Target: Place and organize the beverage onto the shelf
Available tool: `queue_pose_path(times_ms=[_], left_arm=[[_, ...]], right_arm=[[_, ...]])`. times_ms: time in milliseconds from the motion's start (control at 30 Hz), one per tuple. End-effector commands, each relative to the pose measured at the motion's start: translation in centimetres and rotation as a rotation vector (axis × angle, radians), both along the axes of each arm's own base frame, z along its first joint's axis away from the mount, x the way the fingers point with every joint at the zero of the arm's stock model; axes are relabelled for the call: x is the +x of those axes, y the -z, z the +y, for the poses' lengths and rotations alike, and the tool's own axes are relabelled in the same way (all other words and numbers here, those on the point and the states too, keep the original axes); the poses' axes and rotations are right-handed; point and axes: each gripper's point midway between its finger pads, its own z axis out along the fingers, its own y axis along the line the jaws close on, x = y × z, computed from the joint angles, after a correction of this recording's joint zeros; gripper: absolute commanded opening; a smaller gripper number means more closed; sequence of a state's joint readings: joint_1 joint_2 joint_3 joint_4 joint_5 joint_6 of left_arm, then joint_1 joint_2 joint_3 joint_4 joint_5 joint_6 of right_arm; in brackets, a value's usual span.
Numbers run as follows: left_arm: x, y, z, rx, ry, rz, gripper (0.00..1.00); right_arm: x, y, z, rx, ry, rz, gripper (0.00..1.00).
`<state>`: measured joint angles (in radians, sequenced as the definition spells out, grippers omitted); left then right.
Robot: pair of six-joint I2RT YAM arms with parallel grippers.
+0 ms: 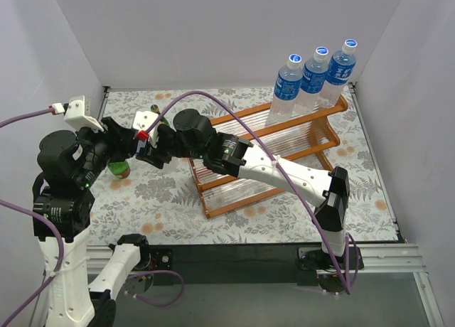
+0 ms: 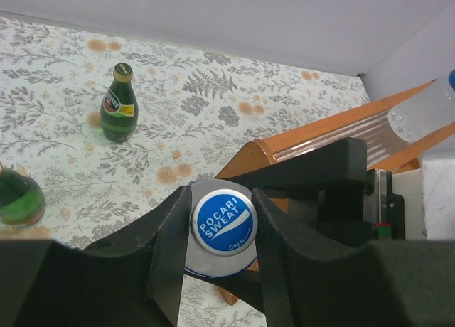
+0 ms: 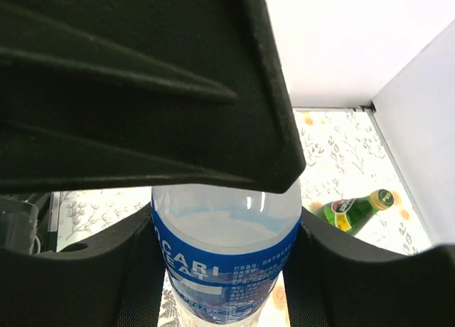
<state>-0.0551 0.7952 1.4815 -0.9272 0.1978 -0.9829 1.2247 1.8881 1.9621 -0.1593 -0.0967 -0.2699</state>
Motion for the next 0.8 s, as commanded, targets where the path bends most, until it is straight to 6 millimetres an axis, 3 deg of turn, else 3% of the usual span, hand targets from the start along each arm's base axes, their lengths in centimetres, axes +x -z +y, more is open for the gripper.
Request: queue_pose_path(times_ms=[0, 100, 300, 533, 700, 767], left_arm=[[-1.7, -6.5, -0.8, -0.096, 0.024, -0.21, 0.37], [-2.1, -7.1, -0.7, -0.116, 0.015, -0.226, 0.54], [-2.8, -8.2, -0.4, -0.136, -0.002, -0.255, 0.65], [-3.5, -10.1, 1.1, -0.128, -0.085, -0.305, 0.67], [-5.0, -13.6, 4.0, -0.125, -0.234, -0.409, 0.69], [-5.0, -14.1, 4.5, -0.12, -0.26, -0.42, 0.7]], right_arm=[[-2.3, -7.7, -0.4, 0.195, -0.115, -0.068, 0.01], [-2.8, -8.3, -0.6, 0.212, -0.147, -0.074, 0.01], [-3.8, -9.5, -1.0, 0.244, -0.201, -0.078, 0.01], [-4.4, -11.7, -1.9, 0.29, -0.224, -0.07, 0.01], [-4.8, -12.9, -2.7, 0.312, -0.242, -0.066, 0.01], [-5.1, -13.6, -3.0, 0.324, -0.247, -0.068, 0.01]])
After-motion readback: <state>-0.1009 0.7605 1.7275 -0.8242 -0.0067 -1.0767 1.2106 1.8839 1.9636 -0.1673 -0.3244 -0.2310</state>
